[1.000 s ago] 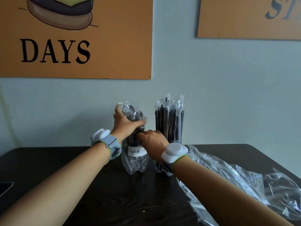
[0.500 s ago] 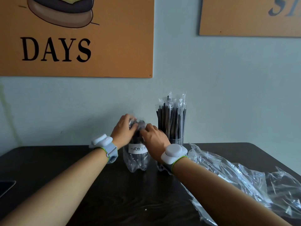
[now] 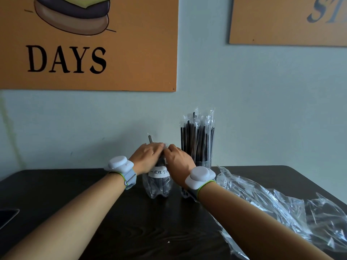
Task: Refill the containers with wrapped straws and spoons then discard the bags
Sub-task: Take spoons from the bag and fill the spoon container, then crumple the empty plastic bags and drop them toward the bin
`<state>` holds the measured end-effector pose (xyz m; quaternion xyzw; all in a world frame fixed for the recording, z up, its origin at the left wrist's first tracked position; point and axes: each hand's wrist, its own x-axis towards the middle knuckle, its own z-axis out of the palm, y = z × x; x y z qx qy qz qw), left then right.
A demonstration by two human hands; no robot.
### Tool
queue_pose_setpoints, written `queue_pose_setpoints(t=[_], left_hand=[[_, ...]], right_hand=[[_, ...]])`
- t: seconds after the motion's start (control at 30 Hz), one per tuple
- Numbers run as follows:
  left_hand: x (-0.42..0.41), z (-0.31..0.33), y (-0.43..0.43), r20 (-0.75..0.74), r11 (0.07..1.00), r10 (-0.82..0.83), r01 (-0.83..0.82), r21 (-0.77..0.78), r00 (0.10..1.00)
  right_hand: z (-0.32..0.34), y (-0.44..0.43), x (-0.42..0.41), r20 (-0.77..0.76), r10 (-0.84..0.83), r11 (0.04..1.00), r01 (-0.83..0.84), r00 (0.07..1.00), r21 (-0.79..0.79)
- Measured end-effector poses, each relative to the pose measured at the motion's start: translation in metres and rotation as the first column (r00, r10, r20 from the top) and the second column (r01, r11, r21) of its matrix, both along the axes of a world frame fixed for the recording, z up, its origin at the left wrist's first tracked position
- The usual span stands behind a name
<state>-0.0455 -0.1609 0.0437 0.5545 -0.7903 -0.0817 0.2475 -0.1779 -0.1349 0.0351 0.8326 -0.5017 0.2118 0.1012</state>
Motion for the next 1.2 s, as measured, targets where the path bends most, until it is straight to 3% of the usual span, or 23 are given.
queue_pose_setpoints(t=[0.07,0.2,0.27,0.37,0.6,0.7,0.8,0.9,1.0,1.2], left_hand=[[0.001,0.007,0.004,0.023,1.000,0.000,0.000,0.014,1.000],[0.001,0.033,0.018,-0.272,0.991,0.036,-0.070,-0.115,0.962],[-0.002,0.047,0.026,-0.330,0.981,0.028,-0.089,-0.171,0.944],[-0.009,0.061,0.041,-0.256,0.966,0.001,-0.068,-0.251,0.967],[-0.051,0.060,0.095,-0.172,0.916,-0.113,0.036,-0.400,0.979],[-0.078,0.050,0.123,-0.095,0.885,-0.198,0.136,-0.444,0.976],[-0.101,0.032,0.139,0.079,0.875,-0.239,0.250,-0.415,0.968],[-0.124,0.017,0.155,0.166,0.893,-0.288,0.327,-0.310,0.943],[-0.142,0.004,0.161,0.319,0.887,-0.326,0.405,-0.221,0.890],[-0.180,-0.009,0.161,0.528,0.898,-0.283,0.415,-0.148,0.800]], right_hand=[[0.004,0.004,-0.001,0.026,0.013,1.000,-0.013,1.000,0.000],[0.028,0.016,-0.016,0.270,0.078,0.997,-0.068,0.960,-0.047],[0.048,0.022,-0.029,0.409,0.073,0.997,-0.050,0.910,-0.067],[0.072,0.034,-0.049,0.578,0.036,0.999,-0.033,0.816,-0.017],[0.078,0.077,-0.106,0.664,0.005,1.000,-0.023,0.748,0.018],[0.063,0.093,-0.137,0.600,-0.105,0.993,0.053,0.793,0.105],[0.039,0.104,-0.164,0.288,-0.294,0.895,0.157,0.911,0.418],[0.011,0.121,-0.185,0.016,-0.316,0.771,0.247,0.949,0.587],[-0.015,0.131,-0.197,-0.056,-0.363,0.787,0.338,0.930,0.517],[-0.007,0.143,-0.200,0.093,-0.275,0.921,0.235,0.957,0.312]])
